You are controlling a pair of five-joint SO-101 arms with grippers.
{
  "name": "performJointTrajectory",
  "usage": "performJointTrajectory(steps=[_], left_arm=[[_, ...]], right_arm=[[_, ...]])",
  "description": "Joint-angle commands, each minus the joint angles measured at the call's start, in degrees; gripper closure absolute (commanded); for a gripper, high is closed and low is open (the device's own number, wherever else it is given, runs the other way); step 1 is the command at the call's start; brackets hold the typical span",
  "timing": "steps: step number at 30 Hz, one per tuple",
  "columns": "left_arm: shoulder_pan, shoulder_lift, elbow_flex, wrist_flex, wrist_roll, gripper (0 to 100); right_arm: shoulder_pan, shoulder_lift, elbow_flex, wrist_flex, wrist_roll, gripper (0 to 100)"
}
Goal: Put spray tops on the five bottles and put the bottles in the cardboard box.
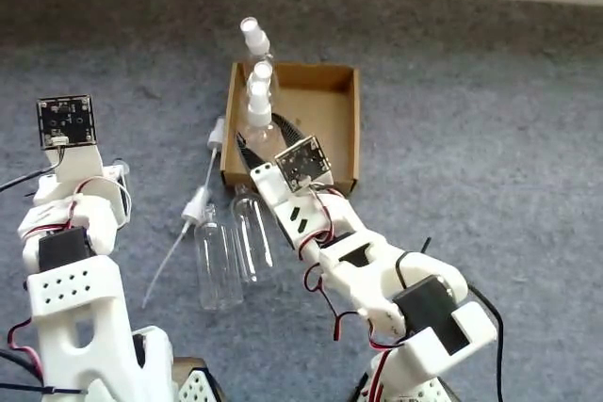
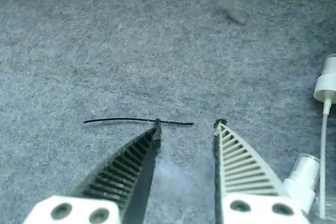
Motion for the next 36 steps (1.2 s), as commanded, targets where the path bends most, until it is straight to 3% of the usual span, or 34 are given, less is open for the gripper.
performJointTrajectory(steps=[1, 12, 18, 36], left_arm=[[-0.66, -0.48, -0.48, -1.05, 0.53, 84], [-0.66, -0.48, -0.48, -1.05, 0.53, 84], [-0.66, -0.48, -0.57, -1.05, 0.53, 84], [-0.66, -0.48, -0.66, -1.05, 0.53, 84]], right_arm=[[0.48, -0.40, -0.66, -1.54, 0.26, 99.5], [0.48, -0.57, -0.22, -1.54, 0.44, 98.6], [0.48, -0.57, -0.22, -1.54, 0.44, 88.7], [0.48, -0.84, -0.04, -1.27, 0.44, 88.2]])
